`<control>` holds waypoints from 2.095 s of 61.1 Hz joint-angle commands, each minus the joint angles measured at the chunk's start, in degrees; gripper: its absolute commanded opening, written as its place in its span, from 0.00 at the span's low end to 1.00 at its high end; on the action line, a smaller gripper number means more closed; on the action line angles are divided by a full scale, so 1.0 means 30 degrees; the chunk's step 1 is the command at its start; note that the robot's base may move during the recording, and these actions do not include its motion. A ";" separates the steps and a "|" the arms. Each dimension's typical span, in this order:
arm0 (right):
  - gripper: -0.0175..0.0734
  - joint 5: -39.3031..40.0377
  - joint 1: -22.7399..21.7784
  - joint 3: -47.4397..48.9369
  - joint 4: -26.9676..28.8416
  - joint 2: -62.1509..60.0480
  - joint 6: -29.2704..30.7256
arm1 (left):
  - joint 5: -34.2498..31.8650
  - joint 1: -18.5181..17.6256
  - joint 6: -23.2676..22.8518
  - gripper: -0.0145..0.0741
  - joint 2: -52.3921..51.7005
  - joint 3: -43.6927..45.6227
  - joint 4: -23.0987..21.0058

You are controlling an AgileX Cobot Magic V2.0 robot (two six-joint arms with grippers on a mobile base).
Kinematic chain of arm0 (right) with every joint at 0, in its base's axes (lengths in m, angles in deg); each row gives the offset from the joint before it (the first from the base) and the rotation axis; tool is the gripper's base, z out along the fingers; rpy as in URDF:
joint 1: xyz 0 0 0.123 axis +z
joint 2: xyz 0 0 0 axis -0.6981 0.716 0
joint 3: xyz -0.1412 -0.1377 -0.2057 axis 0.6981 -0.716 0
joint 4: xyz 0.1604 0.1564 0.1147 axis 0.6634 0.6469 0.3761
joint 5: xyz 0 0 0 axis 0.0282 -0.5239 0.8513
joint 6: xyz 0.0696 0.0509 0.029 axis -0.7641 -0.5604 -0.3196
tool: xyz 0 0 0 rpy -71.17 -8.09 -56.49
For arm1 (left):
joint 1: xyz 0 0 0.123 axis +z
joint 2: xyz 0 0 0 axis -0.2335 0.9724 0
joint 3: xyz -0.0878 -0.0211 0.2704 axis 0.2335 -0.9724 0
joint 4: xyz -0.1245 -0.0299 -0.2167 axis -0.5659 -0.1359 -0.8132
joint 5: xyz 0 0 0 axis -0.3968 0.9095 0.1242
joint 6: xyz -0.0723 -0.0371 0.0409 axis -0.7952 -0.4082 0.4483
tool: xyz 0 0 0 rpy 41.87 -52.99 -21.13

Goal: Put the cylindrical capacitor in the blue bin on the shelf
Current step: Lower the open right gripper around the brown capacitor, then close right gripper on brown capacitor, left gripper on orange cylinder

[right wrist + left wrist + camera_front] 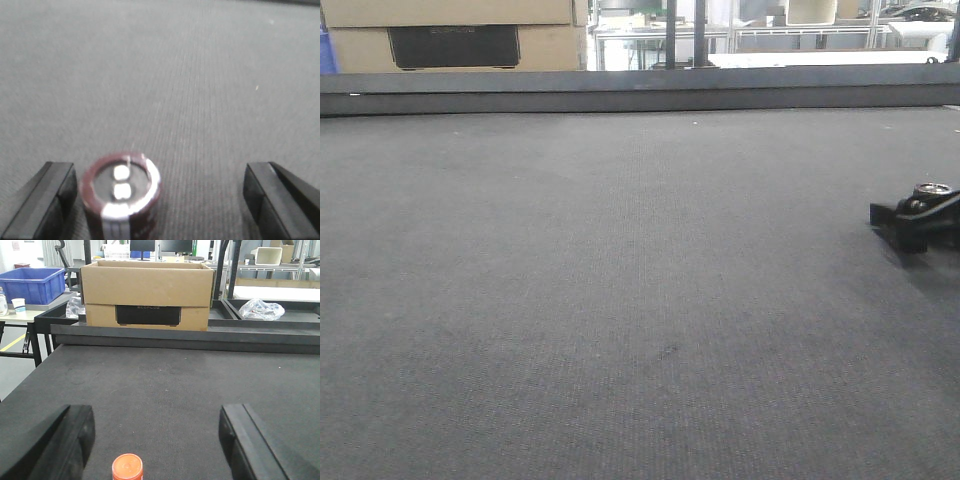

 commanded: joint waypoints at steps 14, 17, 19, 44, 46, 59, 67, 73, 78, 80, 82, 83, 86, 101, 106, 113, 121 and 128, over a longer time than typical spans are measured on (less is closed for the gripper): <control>0.39 0.0710 -0.0111 0.0090 -0.0182 0.0103 -0.0032 | -0.0383 -0.0139 -0.0001 0.64 0.0073 -0.0029 0.0054; 0.29 0.0801 -0.0111 0.0090 -0.0182 -0.0095 -0.0032 | -0.0383 -0.0139 -0.0001 0.64 0.0073 -0.0029 0.0054; 0.23 0.0801 -0.0111 0.0090 -0.0182 -0.0294 -0.0032 | -0.0383 -0.0139 -0.0001 0.64 0.0073 -0.0029 0.0054; 0.09 0.0832 -0.0111 -0.0943 -0.0182 -0.5911 -0.0032 | -0.0453 -0.0139 -0.0001 0.65 0.0915 -0.1934 0.0054; 0.09 0.0492 -0.0111 -0.1029 -0.0182 -0.6673 -0.0032 | -0.0807 -0.0139 -0.0001 0.67 0.1129 -0.2492 0.0054; 0.09 -0.3212 -0.0111 -0.1171 -0.0426 -1.1488 -0.0032 | -0.6201 -0.0139 -0.0001 0.85 0.2955 -0.6297 -0.0512; 0.09 -0.4980 -0.0111 -0.1171 -0.0426 -1.3791 -0.0032 | -0.9594 -0.0139 -0.0001 0.84 0.4923 -0.8066 -0.0970; 0.09 -0.5726 -0.0111 -0.1171 -0.0426 -1.4911 -0.0032 | -1.2411 -0.0139 -0.0001 0.84 0.6969 -0.8799 -0.1221; 0.09 -0.6308 -0.0111 -0.1171 -0.0426 -1.5510 -0.0032 | -1.4794 -0.0139 -0.0001 0.84 0.9228 -0.8947 -0.1702; 0.09 -0.6532 -0.0111 -0.1171 -0.0426 -1.5668 -0.0032 | -1.5624 -0.0139 -0.0001 0.84 1.0242 -0.8947 -0.2125; 0.09 -0.6798 -0.0111 -0.1171 -0.0426 -1.5868 -0.0032 | -1.6638 -0.0139 -0.0001 0.84 1.1273 -0.8947 -0.2739; 0.09 -0.6914 -0.0111 -0.1171 -0.0426 -1.5940 -0.0032 | -1.7070 -0.0139 -0.0001 0.84 1.1695 -0.8912 -0.2959; 0.09 -0.7358 -0.0111 -0.1171 -0.0426 -1.6245 -0.0032 | -1.8521 -0.0139 -0.0001 0.84 1.3381 -0.8814 -0.3337; 0.09 -0.8309 -0.0111 -0.1171 -0.0426 -1.7340 -0.0032 | -2.0711 -0.0139 -0.0001 0.84 1.9480 -0.6994 -0.3337; 0.09 -0.8388 -0.0111 -0.1171 -0.0426 -1.7585 -0.0032 | -2.1353 -0.0139 -0.0001 0.84 2.0572 -0.6319 -0.3337; 0.09 -0.8472 -0.0111 -0.1171 -0.0426 -1.7703 -0.0032 | -2.1719 -0.0139 0.0037 0.84 2.1583 -0.5383 -0.3707; 0.09 -0.8828 -0.0111 -0.1171 -0.0426 -1.7863 -0.0032 | -2.1747 0.0068 0.0088 0.84 2.2471 -0.4547 -0.4265; 0.09 -0.9303 -0.0111 -0.1171 -0.0426 -1.7863 -0.0032 | -2.1747 0.0303 0.0088 0.84 2.3343 -0.3969 -0.4265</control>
